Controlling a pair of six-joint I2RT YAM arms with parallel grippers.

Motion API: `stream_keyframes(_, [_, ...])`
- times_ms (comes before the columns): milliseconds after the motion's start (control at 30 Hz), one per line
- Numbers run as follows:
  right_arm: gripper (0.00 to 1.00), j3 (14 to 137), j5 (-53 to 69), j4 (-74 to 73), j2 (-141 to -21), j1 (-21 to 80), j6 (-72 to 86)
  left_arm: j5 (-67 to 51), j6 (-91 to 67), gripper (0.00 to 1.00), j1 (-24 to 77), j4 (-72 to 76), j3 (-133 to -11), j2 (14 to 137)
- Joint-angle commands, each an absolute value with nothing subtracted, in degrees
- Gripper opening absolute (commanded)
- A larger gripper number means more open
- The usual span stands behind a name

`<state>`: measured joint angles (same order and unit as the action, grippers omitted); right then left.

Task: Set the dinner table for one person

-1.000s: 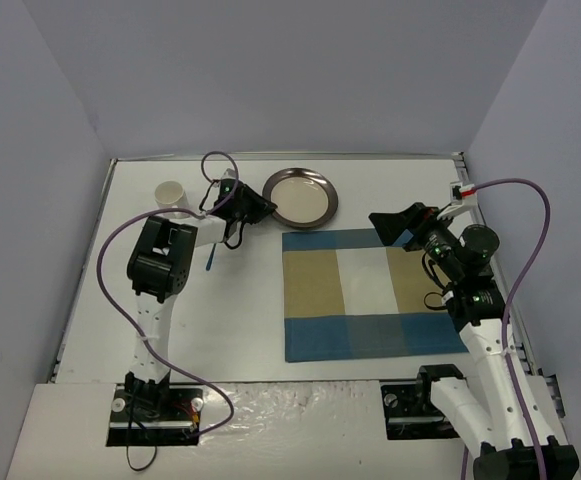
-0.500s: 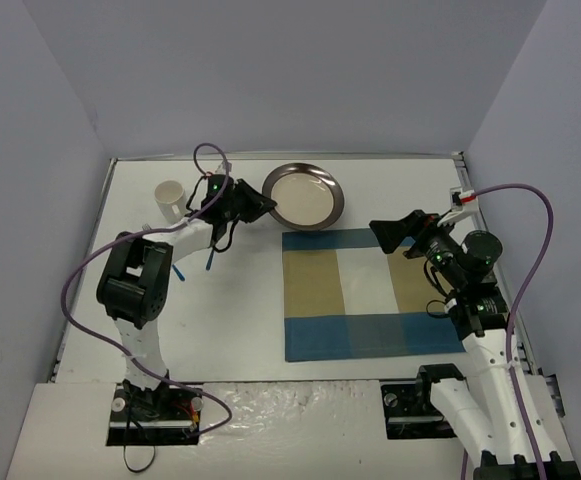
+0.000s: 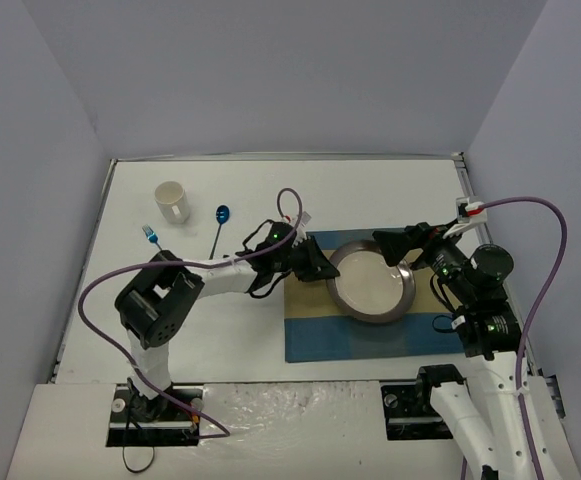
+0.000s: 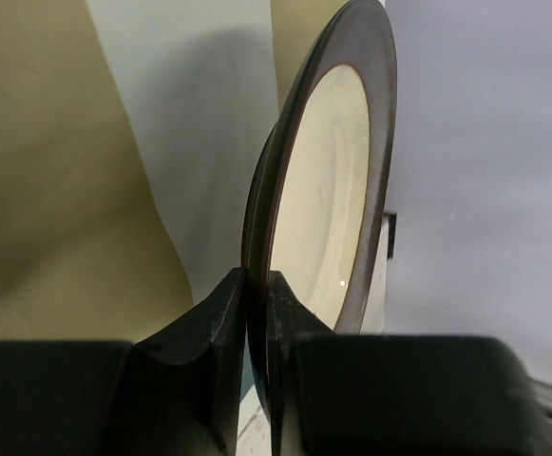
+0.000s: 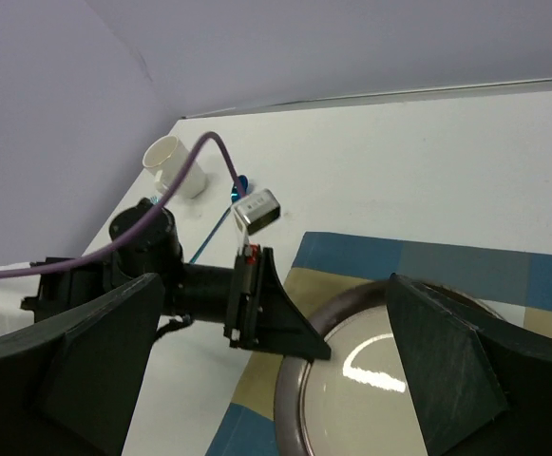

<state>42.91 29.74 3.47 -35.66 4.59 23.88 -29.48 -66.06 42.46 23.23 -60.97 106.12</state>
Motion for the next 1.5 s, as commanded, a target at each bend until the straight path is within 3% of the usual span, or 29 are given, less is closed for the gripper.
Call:
stream_keyframes(0, [1.0, 45.46, 29.6, 5.47, -35.24, 5.4, 22.76, -32.78, -68.13, 0.0, 45.49, 37.32, -66.53, 105.91])
stream_keyframes(600, [1.0, 44.56, 29.18, 3.69, -34.28, 5.89, 20.83, -31.9, -70.65, 0.0, 46.76, 46.76, -67.94, 110.39])
stream_keyframes(1467, [1.0, 44.3, 29.71, 3.16, -34.37, 6.06, 20.74, -32.87, -66.9, 0.0, 43.86, 45.56, -72.32, 116.32])
